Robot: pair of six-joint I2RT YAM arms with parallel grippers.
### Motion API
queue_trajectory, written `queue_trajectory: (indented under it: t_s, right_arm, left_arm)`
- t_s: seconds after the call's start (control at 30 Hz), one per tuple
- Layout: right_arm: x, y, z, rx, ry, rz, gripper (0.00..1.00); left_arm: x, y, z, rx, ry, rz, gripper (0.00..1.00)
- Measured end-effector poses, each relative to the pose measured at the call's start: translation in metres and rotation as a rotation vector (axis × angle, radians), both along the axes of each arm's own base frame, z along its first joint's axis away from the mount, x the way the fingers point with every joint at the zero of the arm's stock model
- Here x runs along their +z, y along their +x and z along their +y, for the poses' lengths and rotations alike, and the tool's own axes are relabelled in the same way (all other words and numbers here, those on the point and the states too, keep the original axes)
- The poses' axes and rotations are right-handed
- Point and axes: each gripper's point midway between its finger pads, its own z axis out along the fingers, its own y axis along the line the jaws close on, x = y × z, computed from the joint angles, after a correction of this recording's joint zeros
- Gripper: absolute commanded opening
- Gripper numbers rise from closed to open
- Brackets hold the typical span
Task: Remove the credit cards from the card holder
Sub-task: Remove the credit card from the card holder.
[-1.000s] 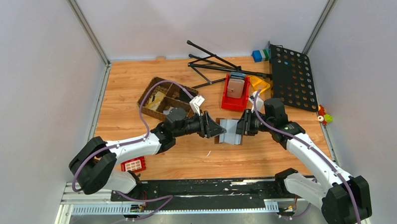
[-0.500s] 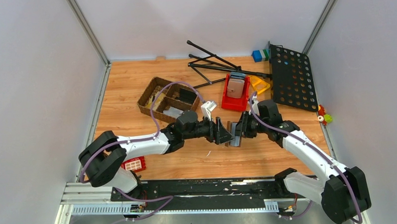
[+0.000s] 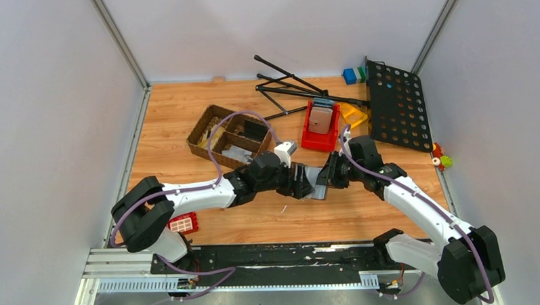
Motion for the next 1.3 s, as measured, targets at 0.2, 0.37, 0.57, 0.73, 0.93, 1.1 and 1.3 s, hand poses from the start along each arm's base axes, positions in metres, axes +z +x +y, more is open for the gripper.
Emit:
queue_trajectory:
  t_s: [0.2,0.37,0.57,0.73,0.93,1.1,1.3]
  right_arm:
    - [0.0,-0.001,-0.001,-0.002,-0.003,0.0,0.03]
    - [-0.001,-0.003,-0.002,0.007,-0.011,0.0,0.03]
    - [0.002,-0.008,0.001,0.057,0.003,-0.012,0.04]
    - [0.009,-0.009,0.009,0.097,0.05,-0.031,0.05]
    - [0.014,-0.01,0.015,0.125,0.091,-0.051,0.06]
    - [0.017,-0.009,0.017,0.133,0.102,-0.063,0.07]
    - [0.019,-0.007,0.018,0.134,0.107,-0.077,0.06]
  left_arm:
    - [-0.017,0.012,0.017,0.08,0.079,0.024,0.86]
    - [-0.025,0.02,0.038,0.164,0.093,0.049,0.86]
    - [-0.035,0.04,0.089,0.308,0.081,0.101,0.86]
    - [-0.022,0.034,0.095,0.29,0.025,0.089,0.97]
    - [0.008,0.02,0.092,0.227,-0.089,0.044,1.0]
    - [0.035,0.017,0.095,0.223,-0.149,-0.005,1.0]
    - [0.049,0.014,0.091,0.197,-0.192,-0.035,1.0]
